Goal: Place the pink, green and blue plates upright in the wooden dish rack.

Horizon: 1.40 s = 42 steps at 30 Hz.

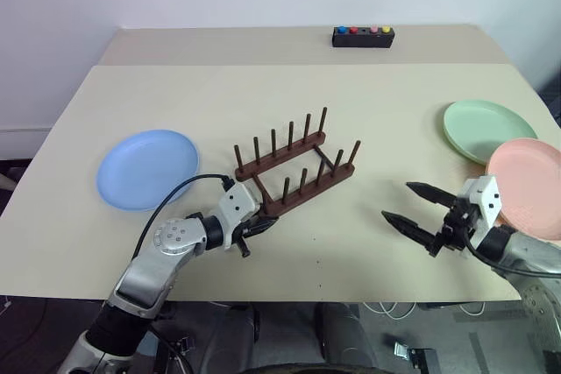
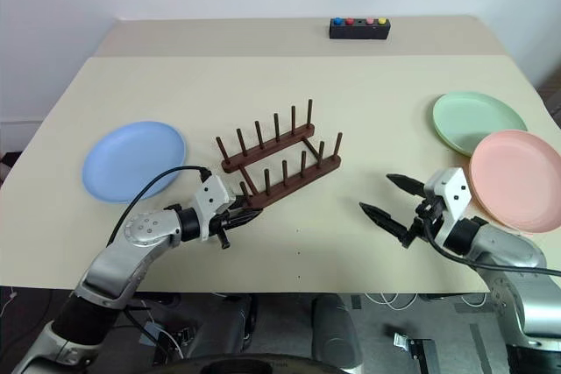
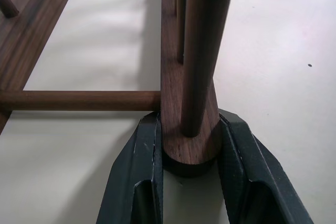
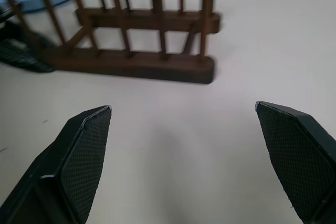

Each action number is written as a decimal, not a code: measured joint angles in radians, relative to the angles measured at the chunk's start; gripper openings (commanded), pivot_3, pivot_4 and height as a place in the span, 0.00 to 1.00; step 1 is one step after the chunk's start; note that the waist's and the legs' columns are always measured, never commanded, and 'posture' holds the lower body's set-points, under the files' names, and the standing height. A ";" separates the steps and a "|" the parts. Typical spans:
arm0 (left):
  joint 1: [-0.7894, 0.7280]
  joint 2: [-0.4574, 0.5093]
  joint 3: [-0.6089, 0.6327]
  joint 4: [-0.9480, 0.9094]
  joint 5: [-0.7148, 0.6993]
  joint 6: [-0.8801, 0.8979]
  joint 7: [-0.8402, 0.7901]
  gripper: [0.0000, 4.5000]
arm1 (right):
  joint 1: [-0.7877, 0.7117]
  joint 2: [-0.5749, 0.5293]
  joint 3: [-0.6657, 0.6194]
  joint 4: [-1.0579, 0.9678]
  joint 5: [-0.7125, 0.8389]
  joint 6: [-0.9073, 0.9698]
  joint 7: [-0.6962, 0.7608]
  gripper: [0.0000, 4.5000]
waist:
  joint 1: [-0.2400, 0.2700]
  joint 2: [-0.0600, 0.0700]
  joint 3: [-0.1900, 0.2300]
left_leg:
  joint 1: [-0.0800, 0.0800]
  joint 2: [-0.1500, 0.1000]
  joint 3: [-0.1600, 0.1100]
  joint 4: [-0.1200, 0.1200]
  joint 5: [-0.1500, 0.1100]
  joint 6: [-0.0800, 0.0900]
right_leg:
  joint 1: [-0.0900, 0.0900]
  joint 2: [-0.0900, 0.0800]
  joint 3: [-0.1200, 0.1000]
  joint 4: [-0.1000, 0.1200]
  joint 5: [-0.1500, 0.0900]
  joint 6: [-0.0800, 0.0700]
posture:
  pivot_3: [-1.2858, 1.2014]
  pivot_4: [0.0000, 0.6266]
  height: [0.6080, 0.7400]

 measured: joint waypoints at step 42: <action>-0.640 -0.245 -0.071 1.029 0.115 -0.571 -0.477 0.17 | 0.274 0.060 0.010 -0.205 -0.092 -0.088 -0.078 1.00 | -0.004 -0.002 0.001 | -0.001 -0.001 0.000 0.000 0.000 0.000 | 0.000 0.000 0.000 0.000 0.000 0.003 | 0.52 0.24 1.00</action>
